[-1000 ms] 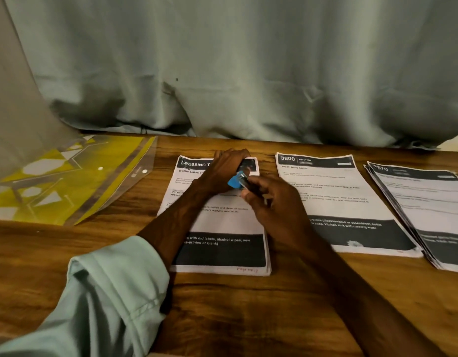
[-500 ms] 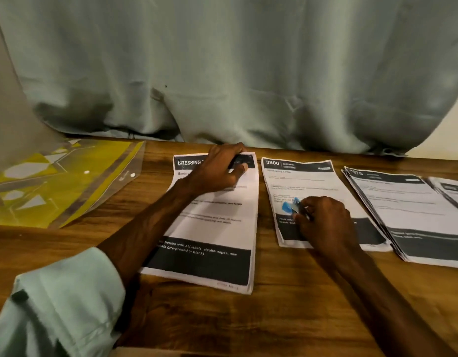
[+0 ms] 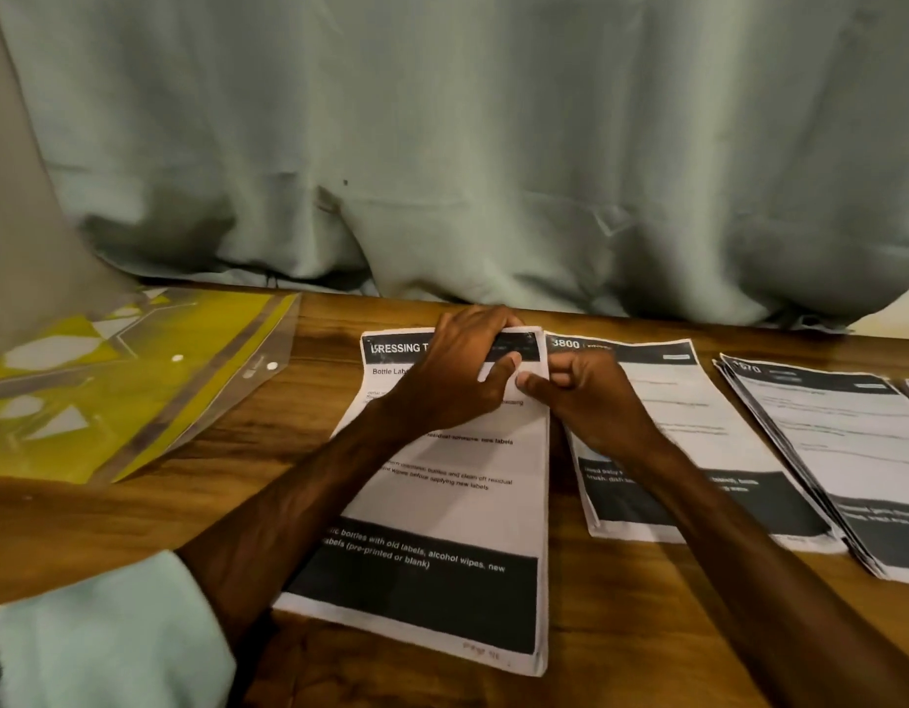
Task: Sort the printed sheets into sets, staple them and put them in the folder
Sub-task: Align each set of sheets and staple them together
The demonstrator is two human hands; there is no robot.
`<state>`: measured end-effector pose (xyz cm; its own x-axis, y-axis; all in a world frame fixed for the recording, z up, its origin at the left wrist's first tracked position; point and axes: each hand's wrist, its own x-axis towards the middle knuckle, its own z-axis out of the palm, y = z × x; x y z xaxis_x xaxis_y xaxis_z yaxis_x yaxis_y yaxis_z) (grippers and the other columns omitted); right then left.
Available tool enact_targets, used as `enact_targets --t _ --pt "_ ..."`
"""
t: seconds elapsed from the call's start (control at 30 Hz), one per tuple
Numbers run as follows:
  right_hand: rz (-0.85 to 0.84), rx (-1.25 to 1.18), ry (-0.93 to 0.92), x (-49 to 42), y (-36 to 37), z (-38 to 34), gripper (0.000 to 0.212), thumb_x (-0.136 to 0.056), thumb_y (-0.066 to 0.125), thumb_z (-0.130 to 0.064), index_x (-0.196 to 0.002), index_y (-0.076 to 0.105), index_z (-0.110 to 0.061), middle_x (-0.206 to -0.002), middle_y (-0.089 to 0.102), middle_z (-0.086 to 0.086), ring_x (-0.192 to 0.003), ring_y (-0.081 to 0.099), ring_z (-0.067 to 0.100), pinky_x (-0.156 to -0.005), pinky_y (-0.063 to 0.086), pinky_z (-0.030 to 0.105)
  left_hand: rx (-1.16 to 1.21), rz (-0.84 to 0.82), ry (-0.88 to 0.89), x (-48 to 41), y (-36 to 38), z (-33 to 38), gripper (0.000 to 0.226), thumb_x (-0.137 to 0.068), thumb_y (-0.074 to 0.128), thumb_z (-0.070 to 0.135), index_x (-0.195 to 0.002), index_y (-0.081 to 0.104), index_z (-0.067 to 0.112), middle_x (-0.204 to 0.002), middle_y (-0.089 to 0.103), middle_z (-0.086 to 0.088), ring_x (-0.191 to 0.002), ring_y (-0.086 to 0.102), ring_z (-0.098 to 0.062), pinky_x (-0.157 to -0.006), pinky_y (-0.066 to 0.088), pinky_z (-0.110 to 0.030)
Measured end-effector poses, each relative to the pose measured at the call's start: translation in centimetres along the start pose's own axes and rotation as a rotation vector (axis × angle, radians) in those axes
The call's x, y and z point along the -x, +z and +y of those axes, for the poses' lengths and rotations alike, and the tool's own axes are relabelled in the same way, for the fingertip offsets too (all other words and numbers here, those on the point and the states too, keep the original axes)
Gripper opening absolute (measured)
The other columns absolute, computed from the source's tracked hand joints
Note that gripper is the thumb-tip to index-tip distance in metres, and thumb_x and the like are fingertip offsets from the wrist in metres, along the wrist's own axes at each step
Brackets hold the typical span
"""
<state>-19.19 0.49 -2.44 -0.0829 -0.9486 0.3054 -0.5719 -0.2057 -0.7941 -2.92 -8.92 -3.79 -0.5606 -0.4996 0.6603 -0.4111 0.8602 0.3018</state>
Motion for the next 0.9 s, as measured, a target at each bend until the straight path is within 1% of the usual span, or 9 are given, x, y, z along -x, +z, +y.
enact_targets --t 0.1,0.17,0.3,0.43,0.5,0.67,0.73,0.83,0.9 --pt "0.014 -0.04 -0.011 -0.2 0.9 0.6 0.015 -0.097 0.063 -0.023 -0.086 0.071 -0.028 -0.082 0.073 -0.012 -0.069 0.073 0.0 -0.064 0.056 0.013 0.013 0.024 0.017 -0.1 -0.1 -0.1 0.025 -0.095 0.061 0.025 -0.117 0.058 0.016 -0.112 0.062 0.0 -0.109 0.049 -0.011 -0.098 0.026 -0.026" --pt "0.027 -0.041 -0.014 -0.3 1.1 0.6 0.016 -0.098 0.061 -0.024 -0.085 0.069 -0.029 -0.081 0.071 -0.016 -0.068 0.071 -0.002 -0.063 0.054 0.011 0.008 0.085 0.036 -0.2 -0.1 0.3 0.025 -0.095 0.061 0.029 -0.117 0.062 0.015 -0.112 0.065 0.0 -0.106 0.051 -0.011 -0.097 0.03 -0.028" --pt "0.035 -0.075 -0.02 -0.7 0.7 0.7 0.018 -0.097 0.063 -0.021 -0.083 0.069 -0.03 -0.08 0.071 -0.017 -0.07 0.072 0.001 -0.066 0.056 0.014 0.099 0.168 0.006 -1.1 0.1 0.7 0.022 -0.097 0.065 0.031 -0.112 0.071 0.017 -0.108 0.072 0.006 -0.097 0.056 0.0 -0.093 0.04 -0.027" --pt "0.015 -0.075 -0.012 -0.7 0.8 0.8 0.014 -0.097 0.063 -0.024 -0.086 0.068 -0.03 -0.08 0.07 -0.021 -0.069 0.072 -0.001 -0.065 0.055 0.012 0.284 0.183 -0.09 -1.3 -0.5 1.1 0.016 -0.094 0.072 0.026 -0.104 0.079 0.015 -0.1 0.078 0.005 -0.088 0.071 -0.004 -0.084 0.057 -0.029" --pt "0.051 -0.049 -0.031 -0.8 1.1 0.9 0.015 -0.099 0.061 -0.027 -0.087 0.07 -0.025 -0.083 0.072 -0.015 -0.07 0.072 0.0 -0.065 0.056 0.014 0.326 0.197 -0.126 -1.3 -0.5 0.9 0.016 -0.093 0.073 0.026 -0.102 0.08 0.015 -0.097 0.078 0.006 -0.086 0.072 -0.004 -0.082 0.059 -0.034" --pt "0.116 0.012 -0.055 -1.0 1.5 1.0 0.032 -0.1 0.059 -0.03 -0.086 0.072 -0.005 -0.083 0.075 0.001 -0.071 0.071 0.011 -0.069 0.06 0.03 0.419 0.231 -0.183 -1.4 -0.3 1.4 0.013 -0.09 0.078 0.025 -0.096 0.083 0.015 -0.091 0.079 0.006 -0.084 0.074 -0.004 -0.081 0.06 -0.039" --pt "0.127 0.041 -0.06 -1.0 1.7 1.1 0.035 -0.101 0.059 -0.031 -0.082 0.07 -0.004 -0.08 0.074 0.003 -0.069 0.07 0.013 -0.067 0.059 0.032 0.392 0.239 -0.174 -1.4 -0.3 1.5 0.013 -0.09 0.078 0.026 -0.096 0.083 0.016 -0.091 0.079 0.006 -0.083 0.073 -0.004 -0.08 0.06 -0.039" --pt "0.181 0.103 -0.08 -1.0 1.9 1.4 0.04 -0.1 0.06 -0.031 -0.074 0.066 -0.001 -0.073 0.071 0.009 -0.064 0.066 0.02 -0.064 0.055 0.035 0.174 0.29 -0.145 -1.2 0.0 1.6 0.02 -0.09 0.074 0.042 -0.097 0.082 0.025 -0.091 0.078 0.01 -0.085 0.069 -0.006 -0.082 0.054 -0.043" --pt "0.215 0.126 -0.098 -1.0 2.0 1.6 0.036 -0.1 0.06 -0.027 -0.072 0.064 -0.005 -0.073 0.07 0.006 -0.061 0.064 0.017 -0.061 0.054 0.024 0.027 0.36 -0.134 -0.8 0.4 1.9 0.029 -0.088 0.072 0.052 -0.099 0.08 0.027 -0.093 0.077 0.01 -0.091 0.065 -0.011 -0.086 0.051 -0.044"
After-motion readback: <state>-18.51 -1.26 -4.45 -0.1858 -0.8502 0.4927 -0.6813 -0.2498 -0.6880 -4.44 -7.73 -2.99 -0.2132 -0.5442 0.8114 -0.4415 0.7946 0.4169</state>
